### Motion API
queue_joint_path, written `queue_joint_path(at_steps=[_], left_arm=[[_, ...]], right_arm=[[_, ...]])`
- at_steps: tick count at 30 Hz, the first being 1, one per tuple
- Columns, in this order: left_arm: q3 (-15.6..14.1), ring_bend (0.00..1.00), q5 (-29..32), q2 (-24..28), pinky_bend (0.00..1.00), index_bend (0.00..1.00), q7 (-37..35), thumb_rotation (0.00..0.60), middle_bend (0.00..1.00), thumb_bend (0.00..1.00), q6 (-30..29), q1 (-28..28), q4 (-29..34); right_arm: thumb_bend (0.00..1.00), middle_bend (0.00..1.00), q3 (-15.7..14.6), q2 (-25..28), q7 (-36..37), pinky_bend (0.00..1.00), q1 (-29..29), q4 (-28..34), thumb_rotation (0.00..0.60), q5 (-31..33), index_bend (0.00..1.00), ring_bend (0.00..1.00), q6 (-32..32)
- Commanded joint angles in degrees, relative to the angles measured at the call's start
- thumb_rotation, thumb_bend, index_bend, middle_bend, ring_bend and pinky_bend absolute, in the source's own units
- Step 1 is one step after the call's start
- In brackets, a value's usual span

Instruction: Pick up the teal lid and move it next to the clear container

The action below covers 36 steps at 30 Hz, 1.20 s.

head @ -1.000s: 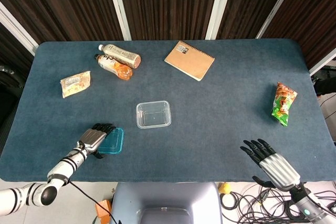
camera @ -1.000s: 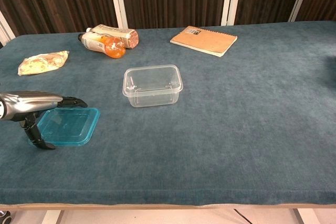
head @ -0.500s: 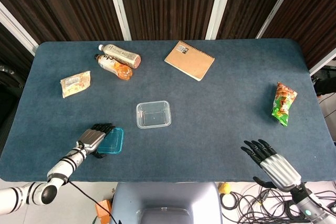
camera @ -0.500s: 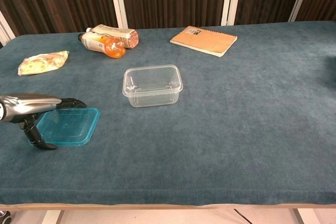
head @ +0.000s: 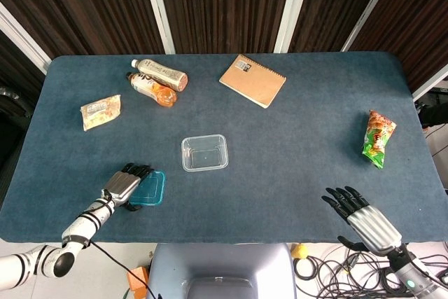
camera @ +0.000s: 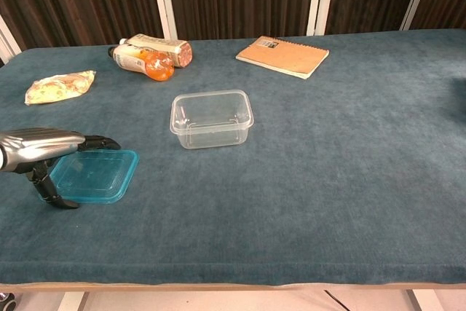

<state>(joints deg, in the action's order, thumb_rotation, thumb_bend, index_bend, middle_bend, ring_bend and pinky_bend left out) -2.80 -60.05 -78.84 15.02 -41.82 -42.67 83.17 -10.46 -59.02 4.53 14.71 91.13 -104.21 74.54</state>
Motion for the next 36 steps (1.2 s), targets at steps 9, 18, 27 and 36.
queue_joint_path(at_steps=[9,18,27,36], left_arm=[[0.3,0.66,-5.1,1.0,0.0,0.32,-3.5,0.6,0.99,0.22,-2.5,2.1,0.4],[0.9,0.67,-10.0,1.3,0.0,0.34,-11.1,0.6,1.0,0.23,-4.6,4.6,-1.4],[1.2,0.67,-12.8,1.7,0.0,0.34,-14.7,0.6,1.0,0.24,-5.4,5.5,-2.0],[4.2,0.67,-17.8,3.2,0.0,0.36,-23.7,0.6,1.0,0.24,-14.4,8.7,0.2]], right_arm=[[0.2,0.0,0.0,-0.4,-1.8,0.0,0.0,1.0,0.6,0.3,0.0,0.0,-1.1],[0.2,0.0,0.0,-0.5,-2.8,0.0,-0.1,1.6,0.6,0.3,0.0,0.0,-1.6],[0.2,0.0,0.1,-0.7,-3.5,0.0,0.0,2.1,0.6,0.2,0.0,0.0,-1.9],[0.2,0.0,0.1,-0.3,-2.9,0.0,0.1,2.4,0.6,-0.2,0.0,0.0,-1.7]])
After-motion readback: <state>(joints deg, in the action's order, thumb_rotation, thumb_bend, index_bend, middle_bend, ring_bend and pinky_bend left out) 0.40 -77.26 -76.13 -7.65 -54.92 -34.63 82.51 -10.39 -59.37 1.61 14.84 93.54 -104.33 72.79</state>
